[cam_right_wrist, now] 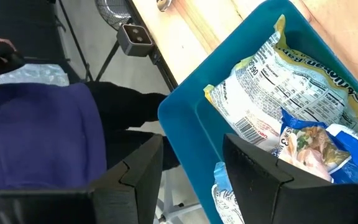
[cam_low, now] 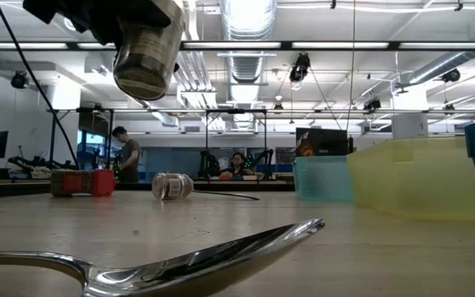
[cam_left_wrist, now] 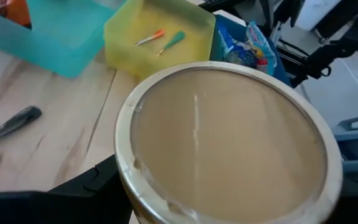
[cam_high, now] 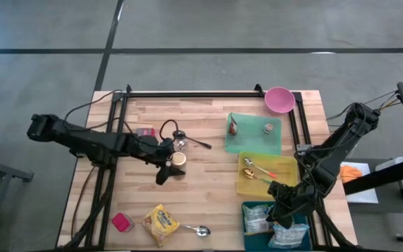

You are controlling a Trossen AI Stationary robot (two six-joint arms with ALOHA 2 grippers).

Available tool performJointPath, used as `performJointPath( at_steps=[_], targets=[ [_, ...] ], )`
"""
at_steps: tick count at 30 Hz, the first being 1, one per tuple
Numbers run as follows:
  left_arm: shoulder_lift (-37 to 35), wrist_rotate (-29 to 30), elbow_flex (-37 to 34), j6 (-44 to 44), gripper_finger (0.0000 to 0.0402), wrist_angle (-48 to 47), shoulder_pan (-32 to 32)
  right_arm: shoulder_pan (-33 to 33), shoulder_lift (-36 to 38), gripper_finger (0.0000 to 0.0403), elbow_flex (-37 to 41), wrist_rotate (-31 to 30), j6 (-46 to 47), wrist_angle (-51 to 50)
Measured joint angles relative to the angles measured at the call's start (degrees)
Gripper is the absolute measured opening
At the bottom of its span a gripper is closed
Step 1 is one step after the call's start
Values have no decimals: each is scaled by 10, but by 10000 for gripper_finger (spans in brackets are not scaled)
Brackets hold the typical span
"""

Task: Pick & Place Food Item
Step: Put the golden seasoning bottle into the green bin

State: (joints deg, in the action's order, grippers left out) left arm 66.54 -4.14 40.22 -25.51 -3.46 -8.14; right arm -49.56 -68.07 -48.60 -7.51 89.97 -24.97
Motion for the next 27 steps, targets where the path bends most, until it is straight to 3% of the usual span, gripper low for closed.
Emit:
performJointPath(
  at_steps=[4, 14, 22, 27],
  targets=[
    [0, 0, 11, -43, 285, -13, 0, 25, 7, 165, 0, 47, -39, 1],
    [3, -1, 11, -139, 285, -17, 0, 43, 5, 165, 0, 43, -47, 1],
    [13, -1, 11, -172, 284, -28, 0, 60, 5, 165, 0, -22, -91, 3],
    [21, 0, 11, -181, 284, -24, 0, 67, 5, 165, 0, -166, -69, 33]
  ],
)
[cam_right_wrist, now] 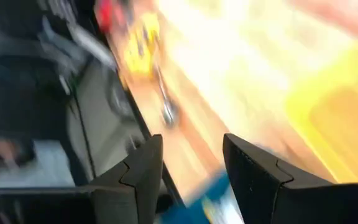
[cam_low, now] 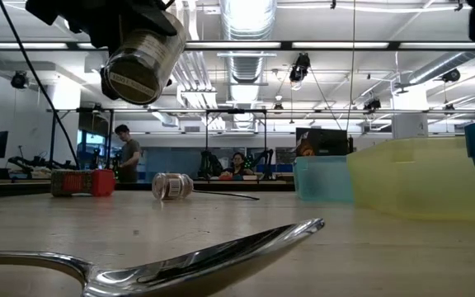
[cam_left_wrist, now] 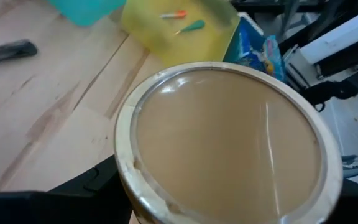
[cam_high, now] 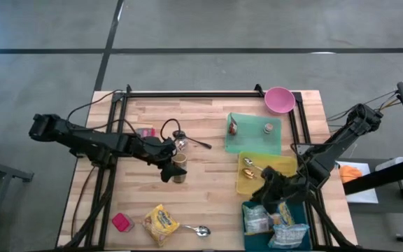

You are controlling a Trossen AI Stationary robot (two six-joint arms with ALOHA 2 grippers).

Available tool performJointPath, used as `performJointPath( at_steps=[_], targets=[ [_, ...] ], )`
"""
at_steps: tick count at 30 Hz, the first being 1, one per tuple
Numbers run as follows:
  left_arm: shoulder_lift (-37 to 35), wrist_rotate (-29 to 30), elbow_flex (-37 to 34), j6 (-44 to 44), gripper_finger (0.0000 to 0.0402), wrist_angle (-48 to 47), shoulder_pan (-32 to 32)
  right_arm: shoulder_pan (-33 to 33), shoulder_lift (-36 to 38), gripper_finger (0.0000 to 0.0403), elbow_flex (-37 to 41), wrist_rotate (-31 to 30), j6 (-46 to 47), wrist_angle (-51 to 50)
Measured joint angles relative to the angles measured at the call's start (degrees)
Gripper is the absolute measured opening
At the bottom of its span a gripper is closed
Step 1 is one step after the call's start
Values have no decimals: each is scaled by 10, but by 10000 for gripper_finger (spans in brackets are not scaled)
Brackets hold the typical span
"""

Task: Pick & Place Food Item
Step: Put the golden seasoning bottle into the green bin

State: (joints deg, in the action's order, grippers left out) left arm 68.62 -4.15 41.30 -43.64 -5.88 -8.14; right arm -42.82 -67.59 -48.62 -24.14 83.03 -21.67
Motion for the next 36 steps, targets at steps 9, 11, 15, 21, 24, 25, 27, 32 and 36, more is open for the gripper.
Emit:
performJointPath(
  at_steps=[9, 11, 15, 21, 24, 25, 27, 32, 36],
  targets=[
    [52, -51, 40, 0, 284, -1, 0, 55, 0, 165, 0, -81, 5, 19],
    [70, -64, 56, 11, 284, 0, 0, 68, 0, 165, 0, -78, 21, 11],
    [103, -78, 92, 35, 284, -3, 0, 88, 0, 179, 0, -77, 5, 9],
    [130, -85, 127, 65, 284, -3, 1, 108, 0, 256, 0, -70, -8, 11],
    [134, -92, 134, 68, 284, -4, 3, 121, 0, 310, 0, -70, -14, 11],
    [134, -94, 135, 68, 284, -4, 3, 124, 0, 328, 0, -70, -23, 14],
    [134, -95, 135, 68, 284, -4, 4, 131, 0, 358, 0, -69, -54, 30],
    [134, -99, 135, 65, 284, -2, 4, 169, 0, 396, 0, -1, -148, 124],
    [134, -115, 135, 60, 284, 0, 4, 207, 0, 399, 0, 50, -202, 166]
  ],
)
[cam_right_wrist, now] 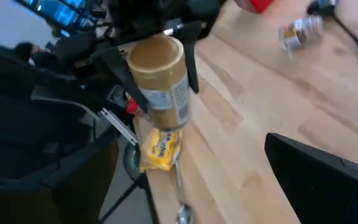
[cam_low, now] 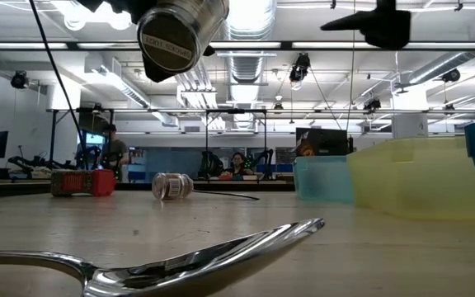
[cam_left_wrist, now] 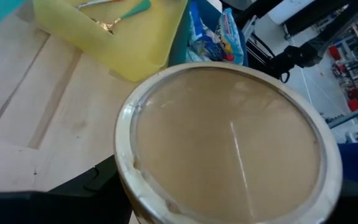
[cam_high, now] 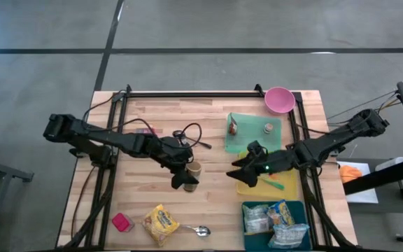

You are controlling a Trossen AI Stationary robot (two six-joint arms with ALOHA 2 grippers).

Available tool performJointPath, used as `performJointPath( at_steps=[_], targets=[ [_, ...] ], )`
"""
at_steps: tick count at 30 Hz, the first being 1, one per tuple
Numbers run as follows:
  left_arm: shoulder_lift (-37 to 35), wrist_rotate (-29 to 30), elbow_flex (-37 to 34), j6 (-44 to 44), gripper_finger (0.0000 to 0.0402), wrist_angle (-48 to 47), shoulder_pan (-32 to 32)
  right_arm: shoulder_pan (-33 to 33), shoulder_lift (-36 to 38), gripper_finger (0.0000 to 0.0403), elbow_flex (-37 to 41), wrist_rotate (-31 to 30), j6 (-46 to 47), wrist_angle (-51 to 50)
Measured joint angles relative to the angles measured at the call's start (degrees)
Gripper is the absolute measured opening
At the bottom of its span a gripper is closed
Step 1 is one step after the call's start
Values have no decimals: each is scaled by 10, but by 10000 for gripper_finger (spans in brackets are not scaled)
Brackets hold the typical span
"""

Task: Pick & Place Food Item
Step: Put the golden seasoning bottle into the green bin

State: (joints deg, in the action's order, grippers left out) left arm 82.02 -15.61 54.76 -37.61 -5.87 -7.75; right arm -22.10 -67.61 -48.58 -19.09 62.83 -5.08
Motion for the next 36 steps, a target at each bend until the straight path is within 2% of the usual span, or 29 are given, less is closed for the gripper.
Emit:
performJointPath(
  at_steps=[5, 13, 18, 22, 24, 30, 36],
  targets=[
    [0, -8, 0, -3, 284, 0, 0, 61, 0, 400, -14, 68, -97, -2],
    [0, -10, 0, -30, 284, 5, 7, 117, -14, 400, -67, 119, -201, -10],
    [0, -10, 11, -37, 284, 7, 18, 120, -79, 400, -132, 160, -240, -55],
    [0, -18, 23, -27, 284, 2, 19, 128, -152, 400, -218, 187, -270, -153],
    [0, -28, 23, -25, 284, 1, 19, 131, -186, 400, -265, 221, -299, -185],
    [0, -45, 22, -11, 284, -14, 10, 130, -248, 400, -384, 261, -371, -241],
    [0, -51, 22, 2, 284, -5, 2, 135, -294, 400, -428, 291, -399, -249]
  ],
)
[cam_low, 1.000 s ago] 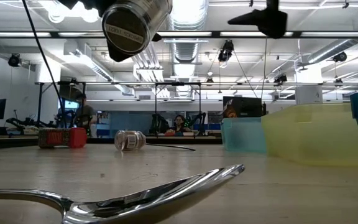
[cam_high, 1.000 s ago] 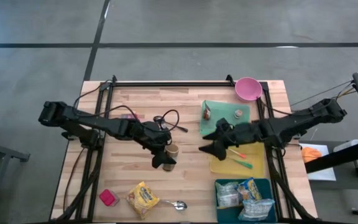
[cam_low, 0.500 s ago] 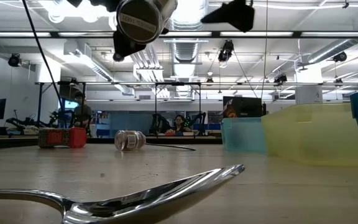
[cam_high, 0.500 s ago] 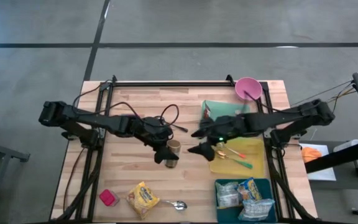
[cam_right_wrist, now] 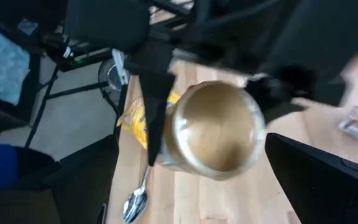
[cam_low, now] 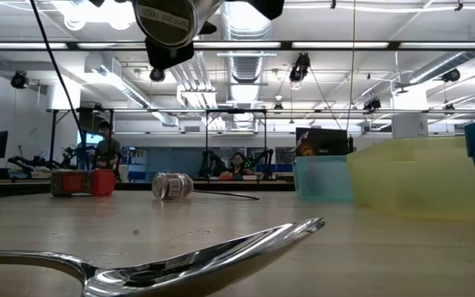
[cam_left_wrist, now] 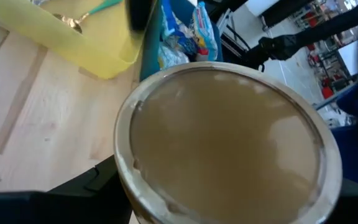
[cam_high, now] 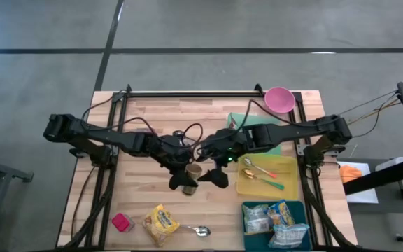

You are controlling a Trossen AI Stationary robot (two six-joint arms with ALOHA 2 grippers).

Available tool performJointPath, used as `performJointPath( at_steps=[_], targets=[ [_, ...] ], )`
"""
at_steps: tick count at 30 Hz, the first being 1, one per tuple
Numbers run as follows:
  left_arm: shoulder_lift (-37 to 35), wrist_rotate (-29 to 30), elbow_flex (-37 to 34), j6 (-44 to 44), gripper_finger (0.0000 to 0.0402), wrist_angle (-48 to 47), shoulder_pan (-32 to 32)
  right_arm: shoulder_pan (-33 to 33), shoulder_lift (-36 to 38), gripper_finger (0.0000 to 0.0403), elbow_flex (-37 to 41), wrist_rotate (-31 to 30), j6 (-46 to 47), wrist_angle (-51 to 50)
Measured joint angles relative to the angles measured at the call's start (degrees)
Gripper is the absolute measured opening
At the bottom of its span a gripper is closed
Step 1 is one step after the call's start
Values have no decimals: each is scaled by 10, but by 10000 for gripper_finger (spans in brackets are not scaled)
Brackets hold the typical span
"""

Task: Pick & Place Food Item
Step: Put the golden seasoning bottle into the green bin

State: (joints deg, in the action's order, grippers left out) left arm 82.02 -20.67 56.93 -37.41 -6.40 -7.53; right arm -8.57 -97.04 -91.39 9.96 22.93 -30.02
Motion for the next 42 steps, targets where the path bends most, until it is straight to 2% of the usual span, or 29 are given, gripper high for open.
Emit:
performJointPath(
  at_steps=[21, 29, 33, 42],
  targets=[
    [1, -8, 2, 27, 284, -6, -3, 13, -50, 400, -13, 52, -6, 38],
    [0, -3, 2, 34, 284, -2, -3, 22, -38, 400, -10, 48, 0, 17],
    [-1, -3, 3, 34, 284, -3, -3, 23, -26, 400, -10, 9, -3, -18],
    [-1, 5, 3, 34, 284, -5, -3, 21, -25, 400, -10, 6, 10, -2]
  ],
)
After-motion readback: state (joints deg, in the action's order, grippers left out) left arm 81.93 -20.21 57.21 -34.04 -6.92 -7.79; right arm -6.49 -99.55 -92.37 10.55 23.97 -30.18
